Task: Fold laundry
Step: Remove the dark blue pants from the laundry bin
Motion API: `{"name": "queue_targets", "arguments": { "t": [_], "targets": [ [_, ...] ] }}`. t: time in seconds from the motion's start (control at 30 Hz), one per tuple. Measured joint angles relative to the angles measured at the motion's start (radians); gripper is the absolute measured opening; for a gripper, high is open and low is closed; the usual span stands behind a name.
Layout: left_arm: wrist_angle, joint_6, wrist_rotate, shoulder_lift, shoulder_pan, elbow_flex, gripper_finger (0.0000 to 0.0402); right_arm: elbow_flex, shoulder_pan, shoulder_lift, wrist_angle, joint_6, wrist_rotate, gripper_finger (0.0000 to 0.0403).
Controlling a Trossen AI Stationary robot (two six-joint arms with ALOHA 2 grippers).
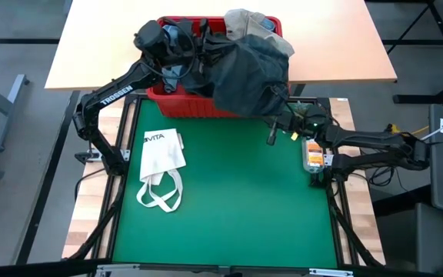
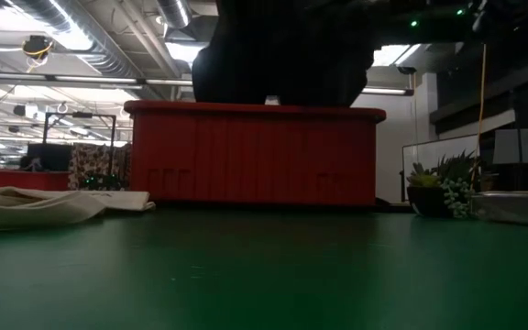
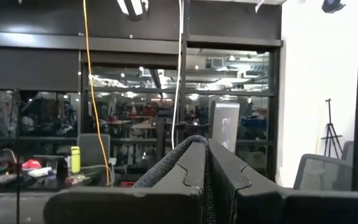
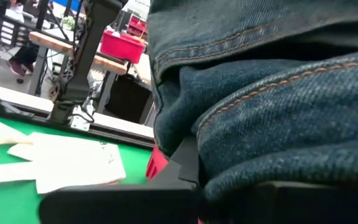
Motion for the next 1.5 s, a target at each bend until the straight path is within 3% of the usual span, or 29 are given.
{"name": "queue_targets", "arguments": {
  "t": [0.3, 0.53, 0.87, 1.23, 1.5],
  "targets": [
    [-0.009, 0.000, 0.013, 0.000, 0.000, 0.000, 0.0000, 0.000, 0.000, -0.248, -0.178, 0.001, -0.001, 0.0007],
    [-0.008, -0.049, 0.153, 0.000, -0.006, 0.000, 0.0000, 0.002, 0.000, -0.443, -0.219, 0.029, -0.017, 0.0004],
    [-0.033, -0.104, 0.318, 0.000, -0.057, 0.000, 0.0000, 0.217, 0.001, -0.591, -0.657, 0.039, -0.037, 0.0003],
    [-0.409, -0.065, 0.337, 0.000, -0.179, 0.000, 0.0000, 0.397, 0.001, -0.594, -1.089, 0.210, -0.230, 0.0003],
    [-0.767, 0.062, 0.141, 0.000, -0.301, -0.001, 0.0000, 0.439, 0.001, -0.594, -1.376, 0.327, -0.310, 0.0002]
  ]
}}
